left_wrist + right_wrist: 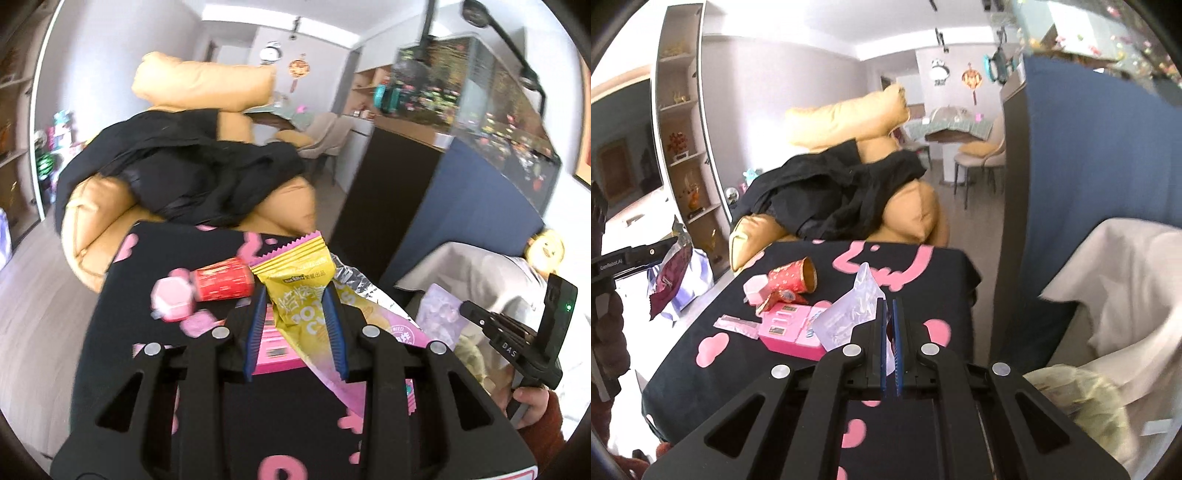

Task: Collect trash
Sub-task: 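Lift both items and carry them over the yellow trash bag, then open the right tool to drop the clear tray while the left tool releases the chip bag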

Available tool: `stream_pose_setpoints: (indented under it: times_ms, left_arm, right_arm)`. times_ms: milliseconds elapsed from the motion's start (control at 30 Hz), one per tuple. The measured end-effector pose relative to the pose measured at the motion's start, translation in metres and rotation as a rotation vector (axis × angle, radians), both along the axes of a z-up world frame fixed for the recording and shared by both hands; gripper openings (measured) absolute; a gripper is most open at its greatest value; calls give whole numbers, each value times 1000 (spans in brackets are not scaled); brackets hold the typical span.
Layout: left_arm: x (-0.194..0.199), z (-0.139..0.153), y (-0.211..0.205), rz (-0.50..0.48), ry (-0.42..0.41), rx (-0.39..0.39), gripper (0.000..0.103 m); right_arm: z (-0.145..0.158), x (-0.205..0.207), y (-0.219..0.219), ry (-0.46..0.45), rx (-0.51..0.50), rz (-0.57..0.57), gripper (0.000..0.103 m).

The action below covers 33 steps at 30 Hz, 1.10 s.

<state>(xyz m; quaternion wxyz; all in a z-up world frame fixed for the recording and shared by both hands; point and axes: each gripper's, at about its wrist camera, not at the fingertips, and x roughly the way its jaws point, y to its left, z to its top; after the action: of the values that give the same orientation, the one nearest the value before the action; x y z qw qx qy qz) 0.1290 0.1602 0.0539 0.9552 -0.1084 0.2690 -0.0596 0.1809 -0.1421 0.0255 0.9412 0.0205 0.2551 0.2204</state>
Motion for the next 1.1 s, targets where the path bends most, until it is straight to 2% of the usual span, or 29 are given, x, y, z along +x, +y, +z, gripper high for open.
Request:
stream_pose_setpoints:
  times_ms: [233, 633, 867, 1100]
  left_arm:
    - [5, 10, -80, -164, -34, 21, 30]
    - [30, -8, -181, -324, 38, 7, 30]
    - [42, -21, -215, -375, 65, 8, 30]
    - [61, -51, -240, -403, 142, 15, 30]
  right_arm:
    - [16, -26, -50, -68, 0, -70, 6]
    - [12, -54, -152, -93, 23, -243, 6]
    - [-10, -59, -201, -44, 23, -317, 6]
    - [-42, -46, -216, 27, 56, -332, 6]
